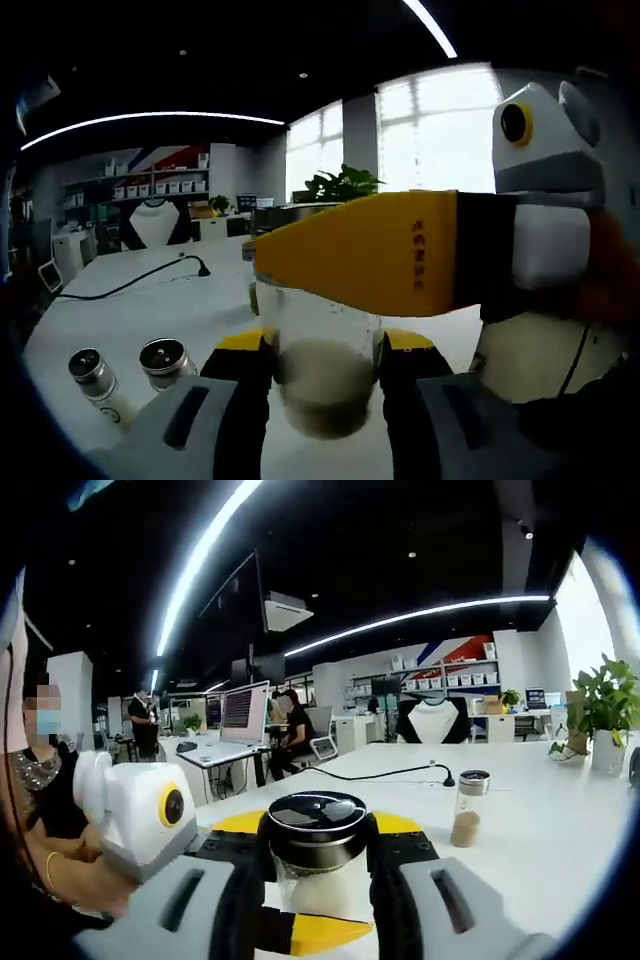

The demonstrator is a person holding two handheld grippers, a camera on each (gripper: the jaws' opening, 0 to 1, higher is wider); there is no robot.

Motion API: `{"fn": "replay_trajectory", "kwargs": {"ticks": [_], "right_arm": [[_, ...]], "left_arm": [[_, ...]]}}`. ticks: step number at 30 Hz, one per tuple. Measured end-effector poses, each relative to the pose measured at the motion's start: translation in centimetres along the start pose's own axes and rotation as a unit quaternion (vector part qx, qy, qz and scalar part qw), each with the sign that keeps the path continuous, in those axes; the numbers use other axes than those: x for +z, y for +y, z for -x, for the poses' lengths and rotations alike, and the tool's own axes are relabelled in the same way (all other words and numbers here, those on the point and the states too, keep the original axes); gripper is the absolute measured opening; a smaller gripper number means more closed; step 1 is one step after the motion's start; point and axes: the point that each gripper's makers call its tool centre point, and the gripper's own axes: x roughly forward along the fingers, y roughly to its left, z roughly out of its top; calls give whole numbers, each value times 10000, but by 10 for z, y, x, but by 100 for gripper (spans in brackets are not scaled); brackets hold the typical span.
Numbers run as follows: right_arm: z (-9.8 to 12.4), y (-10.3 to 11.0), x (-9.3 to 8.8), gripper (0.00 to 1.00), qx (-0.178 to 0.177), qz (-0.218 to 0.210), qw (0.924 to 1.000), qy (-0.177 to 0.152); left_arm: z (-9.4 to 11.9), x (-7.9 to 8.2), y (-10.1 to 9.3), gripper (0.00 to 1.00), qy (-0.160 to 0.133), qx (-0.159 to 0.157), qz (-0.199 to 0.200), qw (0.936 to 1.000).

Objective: Rotate the seasoning bottle until the label or dispensing opening points toward the visible target arrow and the bottle remains upright within the marked orientation range

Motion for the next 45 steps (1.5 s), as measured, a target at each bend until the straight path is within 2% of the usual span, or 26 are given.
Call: {"fn": "replay_trajectory", "kwargs": {"ticks": [5,8,11,17,18,20,23,24,28,31,33,39,44,45], "right_arm": [[-8,-2,17,37,-286,386,9986,-227],[-8,-3,26,37,-298,518,9977,-325],[-5,-6,30,36,-143,274,9987,-403],[3,-9,33,36,326,-356,9976,-506],[5,-10,34,36,452,-418,9967,-521],[8,-10,36,36,579,-434,9959,-543],[12,-3,44,36,942,-464,9920,-696],[14,-2,46,36,1027,-457,9911,-720],[14,4,47,36,1159,-329,9905,-659],[12,4,47,36,1154,-316,9906,-661],[12,4,48,36,1144,-352,9904,-690],[11,-3,51,36,797,-288,9939,-707],[10,-8,53,36,468,-262,9961,-699],[10,-8,53,36,399,-266,9964,-702]], "left_arm": [[0,21,11,45,-120,551,-336,9978],[3,29,10,45,-220,563,-324,9976],[7,35,8,45,-317,465,-370,9977],[14,43,-1,44,-446,-101,-386,9982],[15,45,-5,44,-446,-299,-441,9976],[17,48,-8,45,-505,-521,-340,9968],[19,58,-17,47,-785,-1165,134,9900],[21,60,-19,47,-817,-1313,141,9879],[24,61,-20,47,-722,-1466,-149,9864],[24,61,-20,46,-704,-1369,-114,9880],[25,63,-20,46,-791,-1267,37,9888],[19,66,-14,46,-755,-532,-121,9956],[15,69,-11,46,-712,-36,-231,9972],[16,70,-9,46,-664,183,-365,9970]]}}
